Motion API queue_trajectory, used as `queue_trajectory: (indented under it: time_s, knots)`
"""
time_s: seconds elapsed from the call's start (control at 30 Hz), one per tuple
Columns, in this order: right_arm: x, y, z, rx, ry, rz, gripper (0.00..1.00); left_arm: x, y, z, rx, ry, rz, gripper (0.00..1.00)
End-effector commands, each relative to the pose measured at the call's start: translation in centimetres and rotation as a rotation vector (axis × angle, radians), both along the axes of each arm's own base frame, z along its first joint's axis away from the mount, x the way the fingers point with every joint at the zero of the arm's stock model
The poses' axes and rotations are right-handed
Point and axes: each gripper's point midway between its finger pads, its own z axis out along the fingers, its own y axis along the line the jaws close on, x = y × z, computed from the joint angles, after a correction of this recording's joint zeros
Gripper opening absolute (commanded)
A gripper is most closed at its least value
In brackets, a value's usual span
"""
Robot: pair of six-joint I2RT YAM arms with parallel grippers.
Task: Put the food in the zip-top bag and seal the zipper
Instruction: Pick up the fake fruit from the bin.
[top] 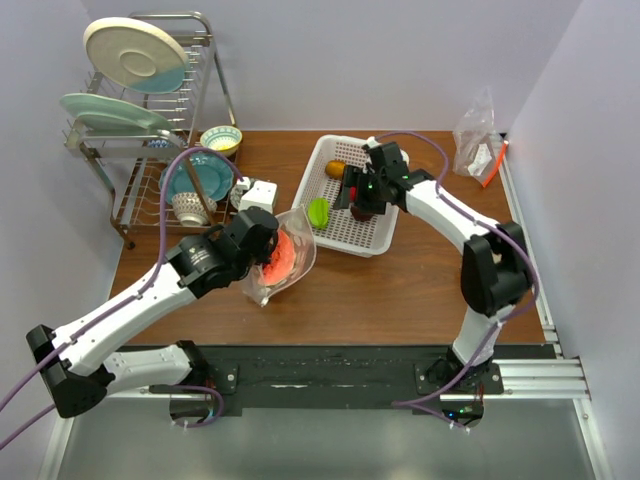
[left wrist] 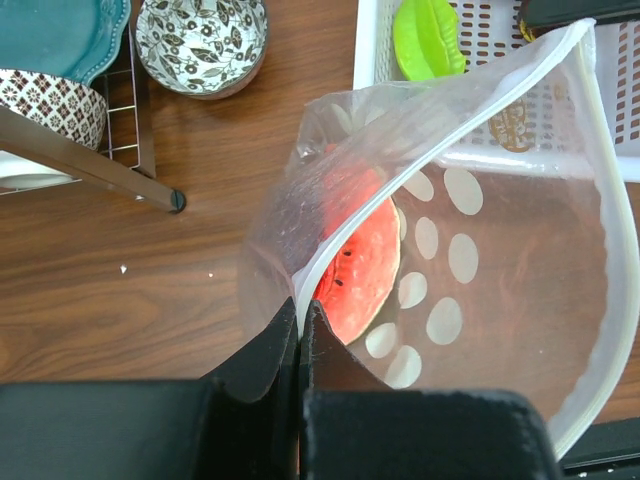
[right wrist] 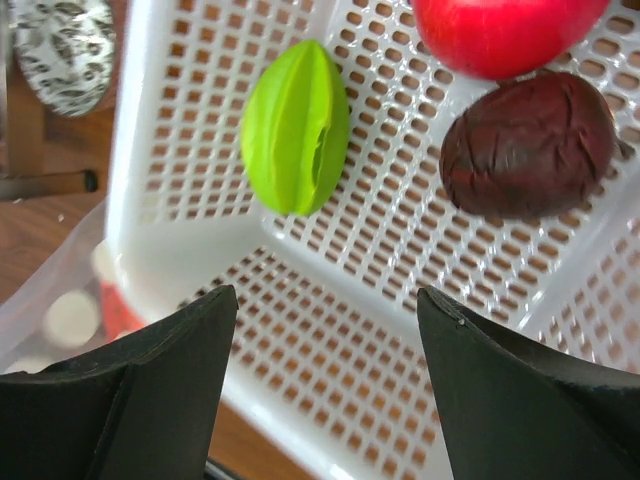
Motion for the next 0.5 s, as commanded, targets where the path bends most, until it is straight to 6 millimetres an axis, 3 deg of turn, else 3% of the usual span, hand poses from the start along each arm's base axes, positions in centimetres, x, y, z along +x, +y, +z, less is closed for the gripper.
queue_trajectory:
  time_s: [0.0, 0.23, 0.47]
  knots:
    - [2.9, 2.0, -0.6, 0.044, -0.016, 0.018, 0.75, 0.2, 0.5, 0.9, -0.008, -0.049, 0.014, 0.00]
    - [4.6, 4.4, -3.6, 0.115, 0.035, 0.037, 0.74, 0.1, 1.0, 0.6, 0.014, -0.047, 0.020, 0.00]
    - [4.9, 6.7, -4.8, 0.131, 0.043, 0.081, 0.74, 0.1, 1.7, 0.9, 0.030, -0.063, 0.035, 0.00]
